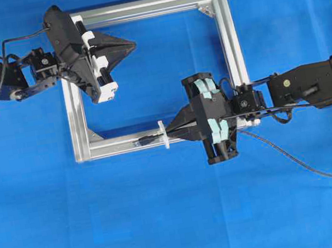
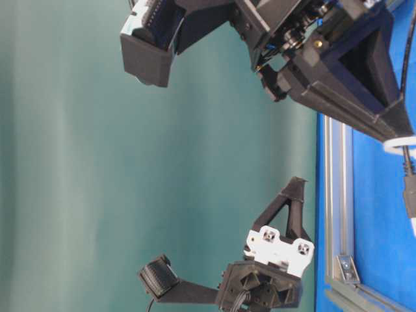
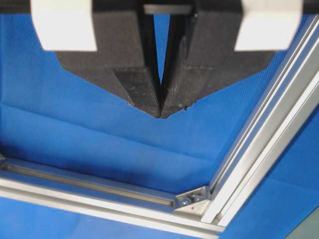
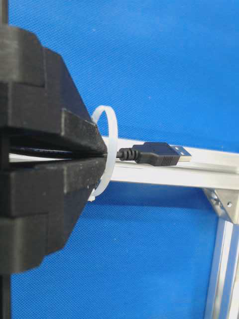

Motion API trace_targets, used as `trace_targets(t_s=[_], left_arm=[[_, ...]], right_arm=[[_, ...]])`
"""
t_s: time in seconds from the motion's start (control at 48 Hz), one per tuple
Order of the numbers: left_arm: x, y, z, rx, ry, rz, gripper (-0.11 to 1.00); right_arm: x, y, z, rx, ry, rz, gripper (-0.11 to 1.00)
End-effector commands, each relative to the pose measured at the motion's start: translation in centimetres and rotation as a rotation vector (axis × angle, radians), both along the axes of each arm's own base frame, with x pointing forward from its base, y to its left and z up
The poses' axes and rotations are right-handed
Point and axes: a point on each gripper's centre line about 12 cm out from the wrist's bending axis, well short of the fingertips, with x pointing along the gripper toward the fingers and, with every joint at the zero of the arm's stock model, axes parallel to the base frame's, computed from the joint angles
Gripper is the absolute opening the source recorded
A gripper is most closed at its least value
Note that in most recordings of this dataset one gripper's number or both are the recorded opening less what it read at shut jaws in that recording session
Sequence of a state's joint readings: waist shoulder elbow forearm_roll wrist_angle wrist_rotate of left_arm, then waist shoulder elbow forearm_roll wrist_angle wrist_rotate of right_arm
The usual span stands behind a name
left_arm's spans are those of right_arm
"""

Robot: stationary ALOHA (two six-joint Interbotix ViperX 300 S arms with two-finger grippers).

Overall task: Insert the wire through the string loop located in the center.
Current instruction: 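Move the left gripper open toward the plug emerging from the loop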

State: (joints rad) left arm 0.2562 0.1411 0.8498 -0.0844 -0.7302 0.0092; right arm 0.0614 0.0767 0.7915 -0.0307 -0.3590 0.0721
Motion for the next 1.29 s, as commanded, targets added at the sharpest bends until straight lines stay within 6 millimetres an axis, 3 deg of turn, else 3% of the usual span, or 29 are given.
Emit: trace_targets(t_s=[0.0,0.146,0.563,0.73,1.272], left_arm=[[0.2,-0.4,1.6,0.012,-0.046,-0.013,0.0],[0.1,-1.8,1.5,-0.002,-0.042,-0.045,0.0],[-0.4,-10.8,2.3,-0.075,-0.066,-0.27,0.0],[-0.4,-13.3,2.4,-0.08,-0.067,-0.339,0.0],[-0.2,-14.0,2.3,-0.072,-0.046,-0.359,0.0]], right_arm=[[0.5,0.0,1.0,0.002,-0.038,-0.002,-0.02],[0.5,0.0,1.1,0.002,-0.04,0.0,-0.02],[0.5,0.0,1.1,0.001,-0.04,-0.001,-0.02],[0.5,0.0,1.0,0.001,-0.038,0.0,-0.02],[0.5,0.0,1.1,0.0,-0.038,0.001,-0.02]])
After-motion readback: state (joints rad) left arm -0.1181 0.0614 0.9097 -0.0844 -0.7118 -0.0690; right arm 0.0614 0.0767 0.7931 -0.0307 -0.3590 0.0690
